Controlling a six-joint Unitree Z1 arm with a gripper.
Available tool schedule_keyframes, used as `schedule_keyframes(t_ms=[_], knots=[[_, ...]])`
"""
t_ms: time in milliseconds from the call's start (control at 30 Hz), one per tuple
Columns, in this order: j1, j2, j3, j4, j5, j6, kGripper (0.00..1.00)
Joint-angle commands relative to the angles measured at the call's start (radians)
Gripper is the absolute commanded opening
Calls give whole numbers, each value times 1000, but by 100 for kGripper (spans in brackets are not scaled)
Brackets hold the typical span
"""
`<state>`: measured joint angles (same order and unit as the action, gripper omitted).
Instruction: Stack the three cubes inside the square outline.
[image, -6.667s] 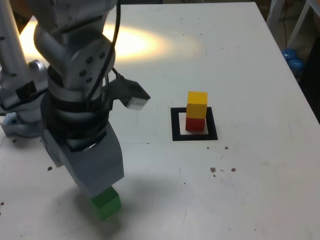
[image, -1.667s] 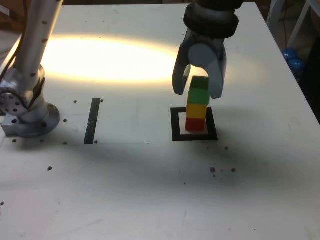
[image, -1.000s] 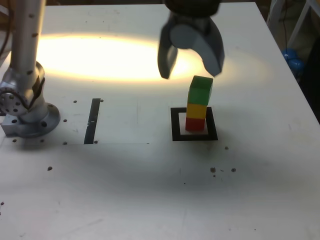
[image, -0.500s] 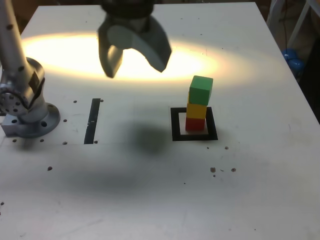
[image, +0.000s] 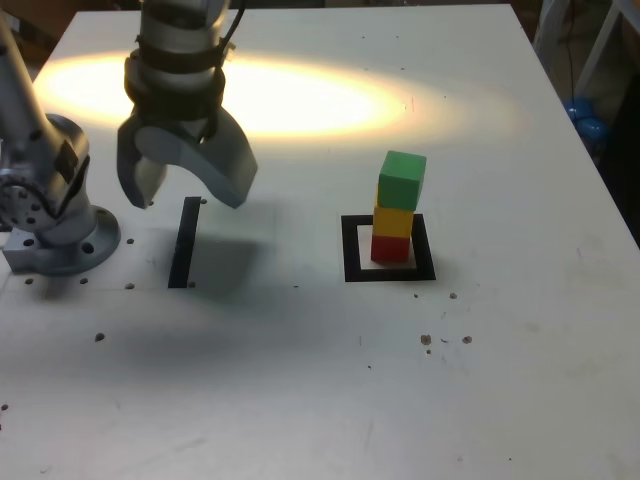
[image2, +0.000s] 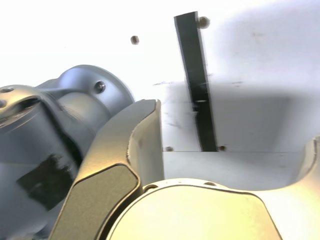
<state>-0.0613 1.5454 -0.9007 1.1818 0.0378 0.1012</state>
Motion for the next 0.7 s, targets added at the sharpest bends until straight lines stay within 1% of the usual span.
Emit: schedule_keyframes(t_ms=[0,133,300,667], knots=[[1,-11,55,-35,-5,-8,100],[1,-11,91,-72,-7,-13,100],[1,-13,114,-93,-8,-19,100],[1,-29,129,-100,-12,-32,100]])
